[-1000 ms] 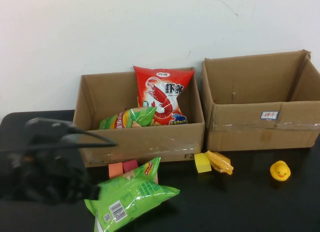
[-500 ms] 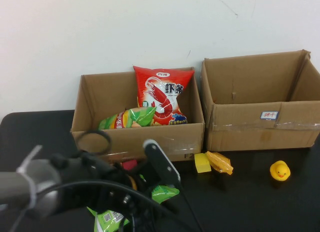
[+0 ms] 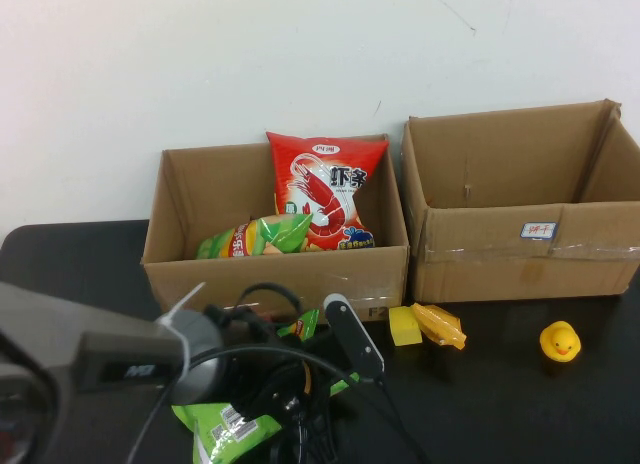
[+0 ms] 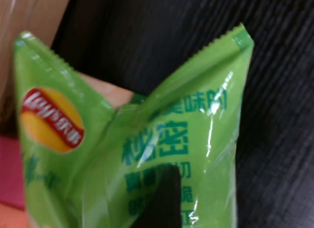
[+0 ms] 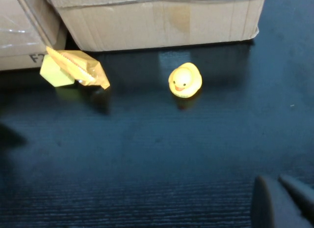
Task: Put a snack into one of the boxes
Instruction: Pick up the potato chip
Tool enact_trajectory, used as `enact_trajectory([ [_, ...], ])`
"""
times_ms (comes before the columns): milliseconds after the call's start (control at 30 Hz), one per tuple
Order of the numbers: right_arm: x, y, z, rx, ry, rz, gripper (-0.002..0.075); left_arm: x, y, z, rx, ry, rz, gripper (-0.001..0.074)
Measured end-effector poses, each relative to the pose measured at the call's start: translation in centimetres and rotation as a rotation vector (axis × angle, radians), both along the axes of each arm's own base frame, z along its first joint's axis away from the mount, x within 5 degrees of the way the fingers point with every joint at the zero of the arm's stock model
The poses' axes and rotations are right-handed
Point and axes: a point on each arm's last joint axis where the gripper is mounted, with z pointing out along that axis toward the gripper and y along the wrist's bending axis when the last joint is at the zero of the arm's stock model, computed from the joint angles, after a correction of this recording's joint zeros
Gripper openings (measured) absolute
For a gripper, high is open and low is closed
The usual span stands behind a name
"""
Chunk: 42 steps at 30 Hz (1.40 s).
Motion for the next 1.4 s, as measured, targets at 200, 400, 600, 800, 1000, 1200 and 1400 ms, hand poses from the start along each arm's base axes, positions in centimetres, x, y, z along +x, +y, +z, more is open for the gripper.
enact_trajectory([
  [200, 0.0, 0.0, 0.0, 0.000, 0.000, 0.000, 0.0000, 0.6, -0.3, -2.3, 0.065, 0.007, -0.057, 0.0566],
  [400, 0.0, 0.0, 0.0, 0.000, 0.000, 0.000, 0.0000, 0.5, 0.1, -2.8, 0.117, 0.039, -0.054, 0.0199],
  [600, 0.0, 0.0, 0.0, -0.002, -0.002, 0.001, 0.0000, 0.1, 0.9, 0.0, 0.158, 0.063, 0.031, 0.0017],
  [800, 0.1, 0.0, 0.1, -0.001, -0.017, -0.001, 0.0000, -0.4, 1.7, 4.5, 0.150, 0.027, 0.086, 0.0001],
  [1000, 0.1, 0.0, 0.1, -0.001, -0.017, -0.001, 0.0000, -0.2, 2.2, 4.3, 0.150, 0.052, 0.155, 0.0003],
  [1200, 0.1, 0.0, 0.1, 0.006, -0.018, -0.001, 0.0000, 1.0, 3.2, 2.1, 0.139, 0.080, 0.220, 0.0328],
  [1400, 0.1, 0.0, 0.1, 0.006, -0.018, -0.001, 0.0000, 1.6, 3.0, 0.3, 0.165, 0.047, 0.152, 0.0659],
])
